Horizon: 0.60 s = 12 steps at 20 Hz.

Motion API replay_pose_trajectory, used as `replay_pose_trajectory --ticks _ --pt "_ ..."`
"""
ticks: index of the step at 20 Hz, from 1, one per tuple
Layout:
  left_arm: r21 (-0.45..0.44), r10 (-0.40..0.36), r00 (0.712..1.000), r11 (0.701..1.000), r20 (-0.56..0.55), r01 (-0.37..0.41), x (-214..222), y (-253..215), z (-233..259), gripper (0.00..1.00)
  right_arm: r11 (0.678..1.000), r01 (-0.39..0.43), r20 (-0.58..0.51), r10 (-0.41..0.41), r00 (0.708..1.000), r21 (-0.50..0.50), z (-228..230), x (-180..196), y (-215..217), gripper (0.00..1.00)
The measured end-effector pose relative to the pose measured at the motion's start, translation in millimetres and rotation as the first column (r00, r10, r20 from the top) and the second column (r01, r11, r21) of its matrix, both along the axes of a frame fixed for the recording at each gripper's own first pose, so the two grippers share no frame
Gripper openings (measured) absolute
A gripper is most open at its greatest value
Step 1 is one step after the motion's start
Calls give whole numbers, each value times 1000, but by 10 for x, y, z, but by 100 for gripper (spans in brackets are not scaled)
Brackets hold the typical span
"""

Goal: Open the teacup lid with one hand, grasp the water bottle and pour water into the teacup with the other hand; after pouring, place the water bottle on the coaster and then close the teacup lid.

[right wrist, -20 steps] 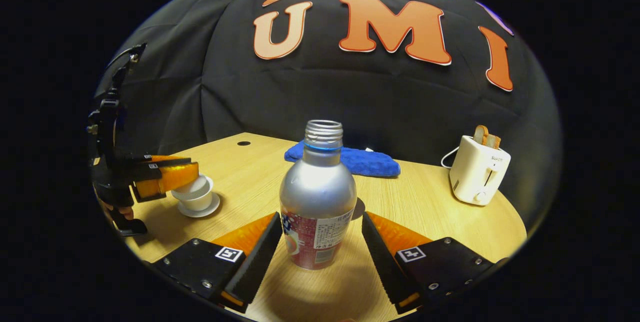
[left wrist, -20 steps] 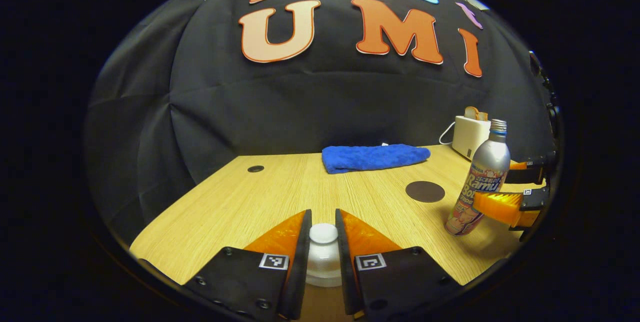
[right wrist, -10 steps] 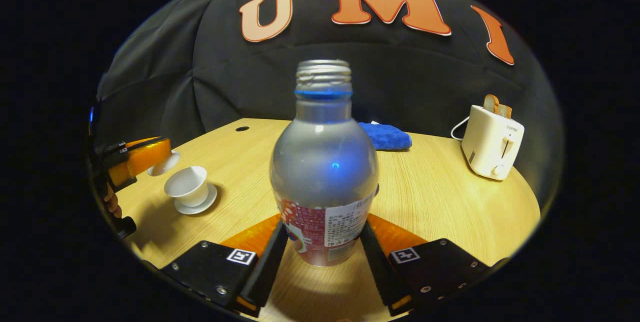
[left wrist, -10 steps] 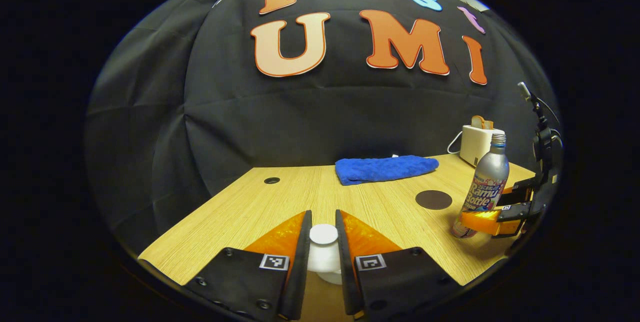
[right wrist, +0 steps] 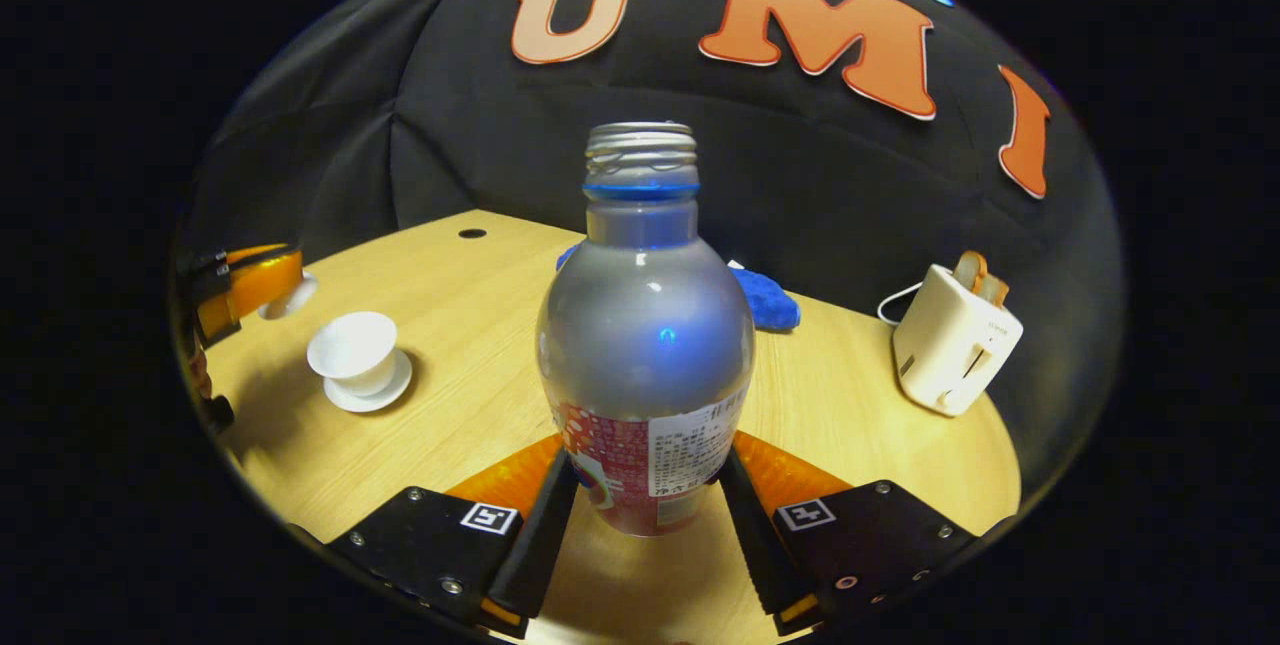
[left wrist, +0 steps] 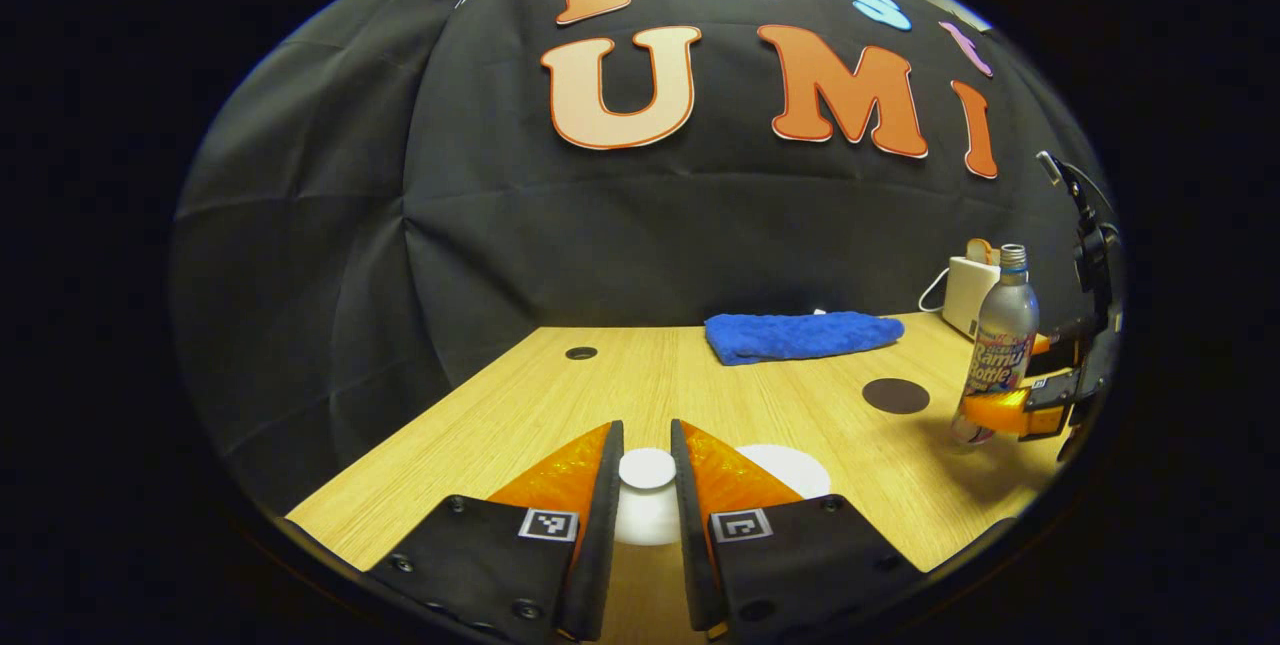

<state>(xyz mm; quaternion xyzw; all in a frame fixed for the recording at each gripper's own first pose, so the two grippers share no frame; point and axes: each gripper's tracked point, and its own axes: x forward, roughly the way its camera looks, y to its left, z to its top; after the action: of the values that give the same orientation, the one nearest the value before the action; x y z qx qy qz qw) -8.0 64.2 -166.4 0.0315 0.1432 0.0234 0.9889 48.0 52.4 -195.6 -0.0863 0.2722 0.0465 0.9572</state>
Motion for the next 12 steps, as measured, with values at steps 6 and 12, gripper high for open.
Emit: replay_pose_trajectory --ticks 6,12 --pt "-8 57 998 998 0 -57 -77 400 61 34 979 -71 -32 66 997 -194 156 83 -37 78" --pt "13 87 996 996 -5 -87 -155 655 73 35 903 -140 -29 140 990 -407 402 254 81 78"
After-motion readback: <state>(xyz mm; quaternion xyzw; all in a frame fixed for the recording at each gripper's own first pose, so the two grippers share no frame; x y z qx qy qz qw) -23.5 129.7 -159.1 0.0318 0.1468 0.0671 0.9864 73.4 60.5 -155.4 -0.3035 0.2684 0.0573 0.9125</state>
